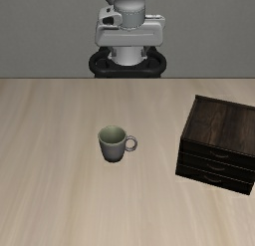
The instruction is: Pick up the green mug on the table and place it on the wooden cabinet
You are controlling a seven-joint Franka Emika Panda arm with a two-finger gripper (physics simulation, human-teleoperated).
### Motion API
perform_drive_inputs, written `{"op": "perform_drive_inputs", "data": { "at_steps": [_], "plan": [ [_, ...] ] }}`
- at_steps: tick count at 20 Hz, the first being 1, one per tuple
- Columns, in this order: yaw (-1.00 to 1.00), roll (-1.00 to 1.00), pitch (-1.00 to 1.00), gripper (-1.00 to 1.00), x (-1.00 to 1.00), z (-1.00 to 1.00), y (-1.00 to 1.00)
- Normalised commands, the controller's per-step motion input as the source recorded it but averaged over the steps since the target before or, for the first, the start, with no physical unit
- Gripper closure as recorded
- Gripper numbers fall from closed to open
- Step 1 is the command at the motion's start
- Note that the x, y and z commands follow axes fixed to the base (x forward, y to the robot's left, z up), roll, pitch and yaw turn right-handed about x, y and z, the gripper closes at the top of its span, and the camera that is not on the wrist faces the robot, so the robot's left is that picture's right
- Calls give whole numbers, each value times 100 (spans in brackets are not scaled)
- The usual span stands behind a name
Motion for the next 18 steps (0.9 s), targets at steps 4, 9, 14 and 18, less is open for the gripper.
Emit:
{"op": "perform_drive_inputs", "data": {
  "at_steps": [4, 9, 14, 18],
  "plan": [
    [0, 0, 0, -100, 0, 0, -100],
    [0, 0, 0, -100, 20, 0, -80],
    [0, 0, 0, -100, 100, 0, 0],
    [0, 0, 0, -100, 100, 0, 0]
  ]
}}
